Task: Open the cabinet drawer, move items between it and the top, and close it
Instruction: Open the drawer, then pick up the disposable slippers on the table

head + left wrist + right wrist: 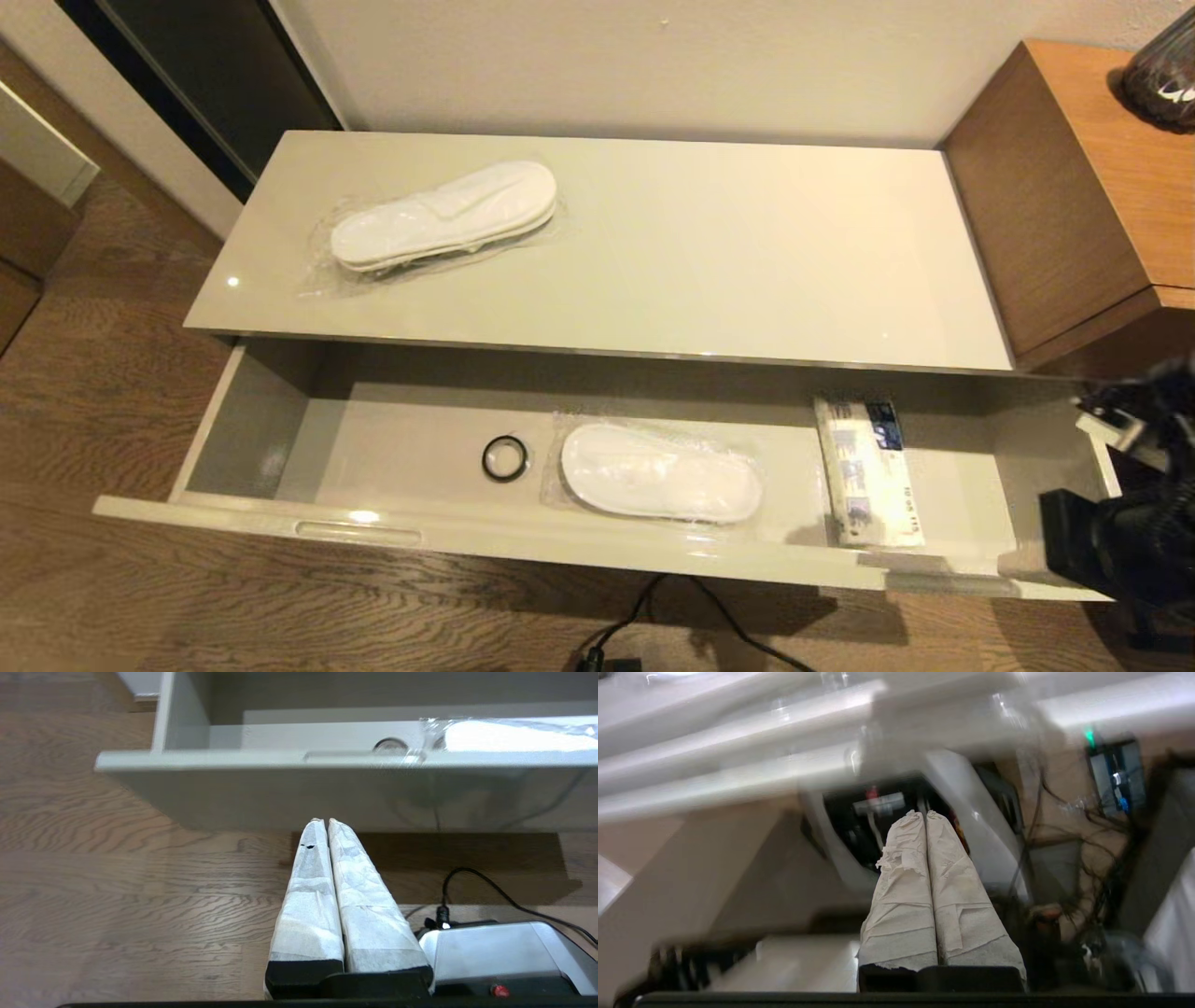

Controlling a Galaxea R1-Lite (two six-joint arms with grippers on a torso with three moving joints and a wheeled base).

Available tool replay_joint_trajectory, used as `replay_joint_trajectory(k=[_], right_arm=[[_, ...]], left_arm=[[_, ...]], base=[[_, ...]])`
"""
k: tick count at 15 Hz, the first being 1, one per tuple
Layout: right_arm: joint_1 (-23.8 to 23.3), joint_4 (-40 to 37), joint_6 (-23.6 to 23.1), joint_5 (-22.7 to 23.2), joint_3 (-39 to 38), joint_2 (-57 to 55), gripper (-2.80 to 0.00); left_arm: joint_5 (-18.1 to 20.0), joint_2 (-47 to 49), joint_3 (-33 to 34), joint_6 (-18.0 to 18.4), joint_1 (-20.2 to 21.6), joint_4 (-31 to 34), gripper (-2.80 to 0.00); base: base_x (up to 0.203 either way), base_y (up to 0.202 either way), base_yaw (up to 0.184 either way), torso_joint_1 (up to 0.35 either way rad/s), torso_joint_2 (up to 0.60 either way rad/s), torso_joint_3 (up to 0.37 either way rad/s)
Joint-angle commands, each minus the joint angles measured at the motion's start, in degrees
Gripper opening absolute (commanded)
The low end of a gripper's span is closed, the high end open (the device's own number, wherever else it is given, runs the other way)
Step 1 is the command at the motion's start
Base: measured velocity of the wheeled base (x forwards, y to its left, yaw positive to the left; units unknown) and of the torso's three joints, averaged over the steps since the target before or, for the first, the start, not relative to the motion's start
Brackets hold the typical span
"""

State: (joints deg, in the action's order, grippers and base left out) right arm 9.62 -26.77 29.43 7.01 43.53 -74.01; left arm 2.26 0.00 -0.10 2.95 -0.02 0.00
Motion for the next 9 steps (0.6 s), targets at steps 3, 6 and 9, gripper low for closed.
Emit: replay_joint_trajectory(k=[3,6,9], right_arm=[[-0.01,-30.42,1.58,0.23,8.37,26.74,-2.8],[-0.04,-39.09,7.57,-5.91,14.26,31.12,-2.8],[-0.04,-25.49,7.63,-13.39,11.41,32.1,-2.8]], left_arm=[[0.03,0.09,0.01,0.04,0.02,0.0,-2.8],[0.03,0.09,0.01,0.04,-0.05,-0.08,-2.8],[0.03,0.09,0.01,0.04,0.02,-0.09,-2.8]], base=[[0.0,0.0,0.0,0.0,0.0,0.0],[0.0,0.0,0.0,0.0,0.0,0.0],[0.0,0.0,0.0,0.0,0.0,0.0]])
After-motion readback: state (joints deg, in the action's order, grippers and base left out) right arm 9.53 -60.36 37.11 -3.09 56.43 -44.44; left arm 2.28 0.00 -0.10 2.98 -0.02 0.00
